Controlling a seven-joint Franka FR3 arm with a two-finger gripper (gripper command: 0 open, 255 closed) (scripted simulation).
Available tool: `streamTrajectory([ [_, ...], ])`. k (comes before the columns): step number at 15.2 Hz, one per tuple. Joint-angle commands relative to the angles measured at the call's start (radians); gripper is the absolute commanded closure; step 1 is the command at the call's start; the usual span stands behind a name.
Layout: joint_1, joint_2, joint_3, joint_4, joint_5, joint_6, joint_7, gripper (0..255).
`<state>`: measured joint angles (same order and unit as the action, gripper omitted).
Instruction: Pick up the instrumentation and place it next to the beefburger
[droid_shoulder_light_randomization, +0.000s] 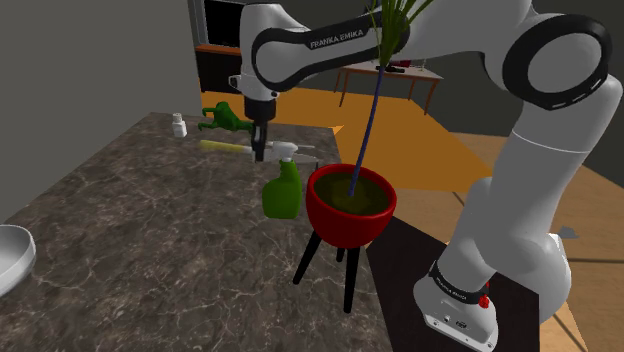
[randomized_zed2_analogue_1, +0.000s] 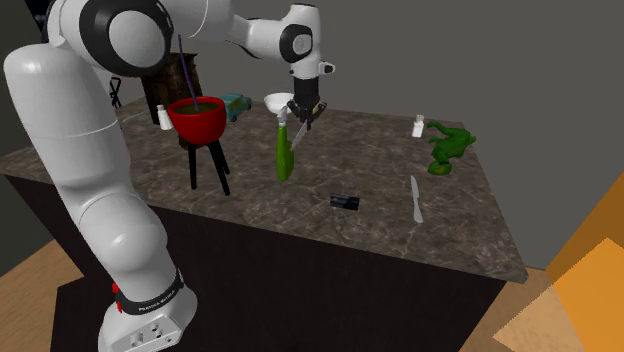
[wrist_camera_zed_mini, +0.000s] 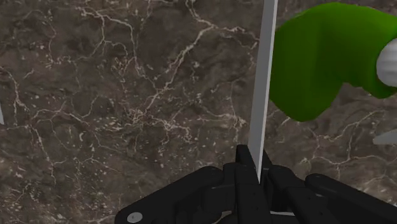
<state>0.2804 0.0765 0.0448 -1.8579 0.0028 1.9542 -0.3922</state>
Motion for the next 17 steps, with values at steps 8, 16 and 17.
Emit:
streamTrajectory([
  [8, 0.104, -0.104, 0.098, -0.13, 0.003, 0.027, 0.202, 255],
  [16, 0.195, -0.137, 0.197, -0.166, 0.01, 0.032, 0.389, 255],
  [17, 0.206, -0.137, 0.21, -0.166, 0.011, 0.032, 0.413, 255],
])
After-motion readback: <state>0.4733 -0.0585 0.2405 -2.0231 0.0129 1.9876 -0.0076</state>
